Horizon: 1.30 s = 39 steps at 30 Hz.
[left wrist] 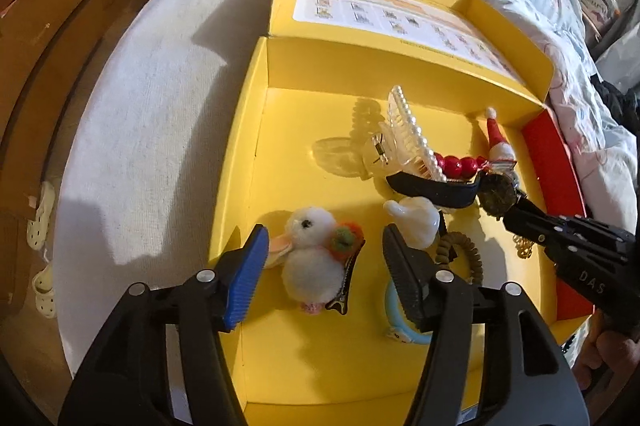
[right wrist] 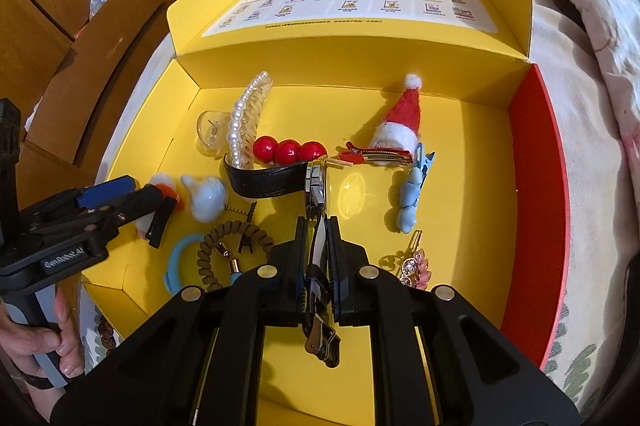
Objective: Organize jewelry
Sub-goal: 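Carry both items out of the box while the right tool releases the watch on the bedspread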
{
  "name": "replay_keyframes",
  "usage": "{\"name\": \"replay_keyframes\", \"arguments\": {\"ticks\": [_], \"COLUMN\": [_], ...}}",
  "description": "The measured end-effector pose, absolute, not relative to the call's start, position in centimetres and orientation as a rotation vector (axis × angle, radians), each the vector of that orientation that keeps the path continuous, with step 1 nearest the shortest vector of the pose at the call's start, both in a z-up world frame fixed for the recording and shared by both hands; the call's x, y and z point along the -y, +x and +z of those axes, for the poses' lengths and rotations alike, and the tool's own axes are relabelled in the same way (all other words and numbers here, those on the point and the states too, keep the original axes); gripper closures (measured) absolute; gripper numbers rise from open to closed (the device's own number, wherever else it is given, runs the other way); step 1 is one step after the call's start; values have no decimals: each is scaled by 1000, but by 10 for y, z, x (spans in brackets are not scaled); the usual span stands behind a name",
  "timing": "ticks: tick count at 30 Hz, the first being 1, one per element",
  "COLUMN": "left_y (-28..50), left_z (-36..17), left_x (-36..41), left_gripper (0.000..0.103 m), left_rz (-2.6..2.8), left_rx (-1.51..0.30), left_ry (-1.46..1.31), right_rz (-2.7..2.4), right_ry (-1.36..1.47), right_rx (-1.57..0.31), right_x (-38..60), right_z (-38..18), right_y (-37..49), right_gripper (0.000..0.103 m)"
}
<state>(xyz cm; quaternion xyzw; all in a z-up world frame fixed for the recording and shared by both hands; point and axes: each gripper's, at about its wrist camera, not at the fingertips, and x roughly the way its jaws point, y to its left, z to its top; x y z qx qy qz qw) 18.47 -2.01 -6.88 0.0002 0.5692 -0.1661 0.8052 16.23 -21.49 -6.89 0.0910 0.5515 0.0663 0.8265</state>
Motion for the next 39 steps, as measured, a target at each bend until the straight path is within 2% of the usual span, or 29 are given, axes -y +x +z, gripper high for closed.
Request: {"name": "replay_keyframes", "arguments": {"ticks": [8,9,10,20,39], "left_y": [180,179,178,177,165], "left_z": [-80,-81,-83,-82,-33], "left_x": [31,32,33,34,22], "left_gripper": [44,60,61,67,68], "left_rz": [-347,-340,-336,-327,-381], "left_rx": [-1231,-1230,-1237,-1223,-1144], "left_ry": [88,108,125,131,23], "right_rz": [139,138,138,111,171], "right_ry": [191,190,188,177,294], "right_rx": [-1167,-1164,-1164,-1152,-1045], "right_x": [216,215,215,213,223], "right_z": [-67,-66,-65,-58,-3], "right_y": [162,161,161,157,136], "right_gripper": [92,92,92,93,94]}}
